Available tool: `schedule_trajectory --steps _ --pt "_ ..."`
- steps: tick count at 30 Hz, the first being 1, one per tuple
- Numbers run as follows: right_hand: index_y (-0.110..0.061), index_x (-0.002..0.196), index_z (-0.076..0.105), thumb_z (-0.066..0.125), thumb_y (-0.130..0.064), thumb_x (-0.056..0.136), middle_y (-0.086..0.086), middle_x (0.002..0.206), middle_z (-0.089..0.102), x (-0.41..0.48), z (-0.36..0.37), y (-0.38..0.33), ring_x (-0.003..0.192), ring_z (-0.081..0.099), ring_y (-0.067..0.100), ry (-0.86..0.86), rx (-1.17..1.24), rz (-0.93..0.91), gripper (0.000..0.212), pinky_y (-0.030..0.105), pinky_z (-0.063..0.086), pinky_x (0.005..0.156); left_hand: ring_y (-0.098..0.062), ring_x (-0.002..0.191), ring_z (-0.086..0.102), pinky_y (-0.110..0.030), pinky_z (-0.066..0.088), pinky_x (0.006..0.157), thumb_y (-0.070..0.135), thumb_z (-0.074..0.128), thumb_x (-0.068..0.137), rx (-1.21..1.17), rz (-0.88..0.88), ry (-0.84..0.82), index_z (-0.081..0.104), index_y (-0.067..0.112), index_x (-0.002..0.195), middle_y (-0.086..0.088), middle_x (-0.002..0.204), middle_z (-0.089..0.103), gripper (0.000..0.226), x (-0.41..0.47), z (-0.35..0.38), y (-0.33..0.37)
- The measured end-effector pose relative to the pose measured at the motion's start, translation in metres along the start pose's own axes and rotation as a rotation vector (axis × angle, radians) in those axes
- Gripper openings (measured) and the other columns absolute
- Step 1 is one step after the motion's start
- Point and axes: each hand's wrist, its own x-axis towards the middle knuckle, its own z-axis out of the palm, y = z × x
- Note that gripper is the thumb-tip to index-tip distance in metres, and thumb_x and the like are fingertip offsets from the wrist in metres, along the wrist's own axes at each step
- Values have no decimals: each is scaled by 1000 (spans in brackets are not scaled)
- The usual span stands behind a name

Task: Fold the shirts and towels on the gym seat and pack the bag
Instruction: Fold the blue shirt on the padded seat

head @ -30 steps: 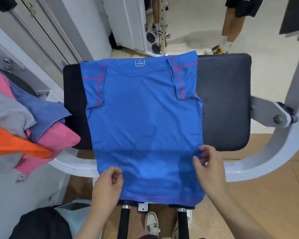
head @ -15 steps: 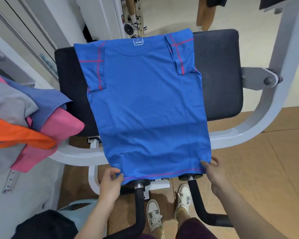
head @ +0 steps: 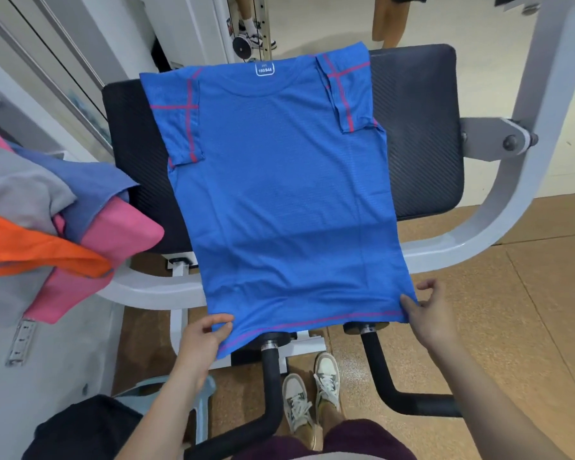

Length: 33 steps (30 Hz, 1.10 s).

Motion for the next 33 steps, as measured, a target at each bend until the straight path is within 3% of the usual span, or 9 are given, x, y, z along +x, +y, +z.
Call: schedule_trajectory --steps 5,8,12,14,17,21,27,30,33 --pt "-11 86 56 64 -13 92 13 80 67 3 -30 -23 51 63 15 -279 165 -11 10 22 43 44 -20 85 68 -30 54 67 9 69 85 -147 -154 -92 73 6 96 -11 99 73 12 -13 -26 24" --pt "-9 85 69 72 -12 81 15 84 68 9 -52 -35 65 67 16 -465 253 67 5 22 43 59 -18 79 72 -27 59 60 -1 62 84 -338 -186 -193 70 1 100 -12 99 74 18 -22 -42 36" --pt "-17 106 70 73 8 75 8 106 73 17 -80 -49 95 69 20 -659 28 -35 40 23 53 78 -24 102 69 -26 60 74 -28 55 69 -321 -56 -364 66 4 113 -12 114 71 56 -35 -59 44" --pt "-24 106 69 68 14 79 -3 104 73 26 -86 -57 87 69 10 -628 -215 -166 47 19 53 73 -18 97 70 -17 56 66 -36 46 73 -19 116 -262 71 15 105 -8 113 71 65 -34 -60 45" --pt "-35 103 65 66 11 78 -9 107 68 44 -87 -69 83 67 2 -505 -472 -401 52 19 52 75 -14 102 62 -5 43 82 -32 48 71 532 517 -52 71 23 102 1 108 65 67 -29 -58 51" --pt "-39 101 58 67 14 76 -14 103 65 62 -83 -86 75 65 -3 -501 -476 -562 60 9 46 69 -13 95 56 -21 43 84 -24 62 63 927 822 157 70 11 111 3 103 60 59 -25 -57 68" --pt "-33 78 65 68 10 78 2 81 73 81 -79 -116 69 68 18 -324 -313 -628 43 28 53 68 -5 73 51 -16 37 63 -12 78 65 835 895 233 71 20 76 9 76 59 35 -18 -68 109" --pt "-22 74 71 67 -3 87 -2 63 69 82 -82 -137 59 64 12 -358 -161 -607 23 18 46 53 -4 51 41 -24 31 51 23 73 83 613 734 189 52 21 52 6 51 46 37 -17 -73 131" --pt "-20 61 65 67 -20 89 -7 60 55 87 -79 -158 56 51 10 -270 -12 -616 28 18 36 52 -8 53 40 -32 32 54 32 56 92 516 722 238 46 11 58 1 55 44 42 -15 -77 156"
